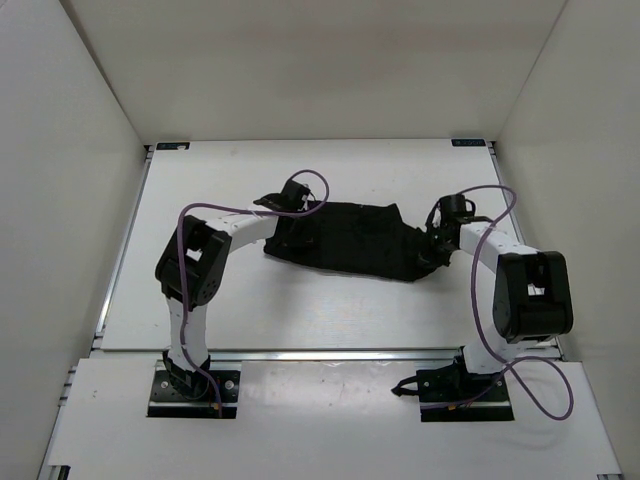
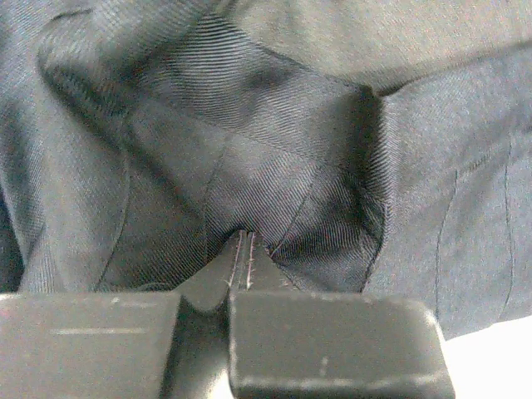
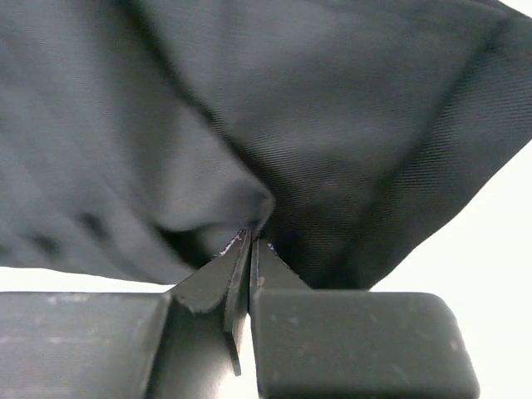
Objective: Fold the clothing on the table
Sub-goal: Fold the skirt
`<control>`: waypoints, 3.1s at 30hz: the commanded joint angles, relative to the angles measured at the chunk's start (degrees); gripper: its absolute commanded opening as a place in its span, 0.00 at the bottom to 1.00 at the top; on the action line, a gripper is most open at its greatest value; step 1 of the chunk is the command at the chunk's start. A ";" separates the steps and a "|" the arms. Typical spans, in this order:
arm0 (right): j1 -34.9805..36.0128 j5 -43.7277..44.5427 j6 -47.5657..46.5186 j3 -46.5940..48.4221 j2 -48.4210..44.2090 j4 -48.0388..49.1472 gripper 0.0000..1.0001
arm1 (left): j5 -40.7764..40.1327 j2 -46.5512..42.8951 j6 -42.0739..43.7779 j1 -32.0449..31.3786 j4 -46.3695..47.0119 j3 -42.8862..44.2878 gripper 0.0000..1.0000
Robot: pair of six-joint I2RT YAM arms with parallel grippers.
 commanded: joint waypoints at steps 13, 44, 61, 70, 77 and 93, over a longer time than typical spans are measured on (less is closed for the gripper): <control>12.03 -20.27 -6.54 26.43 1.88 11.85 0.00 | 16.50 3.35 -24.54 -1.98 15.24 -2.52 0.00; 21.89 -28.63 -8.39 24.85 8.46 14.50 0.00 | 35.24 -23.72 -30.63 14.64 26.59 -31.42 0.00; 28.57 -32.59 -9.71 31.18 19.35 17.22 0.00 | 31.45 -12.47 -23.85 13.49 24.21 -30.29 0.00; 27.60 -35.66 -6.81 40.49 25.71 16.33 0.53 | 33.47 -13.25 -21.22 15.24 23.59 -29.58 0.00; 23.22 -32.51 -3.82 39.79 15.17 20.04 0.99 | 38.39 -16.33 -23.05 16.22 24.54 -28.09 0.00; 11.52 -16.32 -10.50 18.26 7.67 10.89 0.42 | 34.80 -14.22 -31.41 13.76 33.88 -24.83 0.89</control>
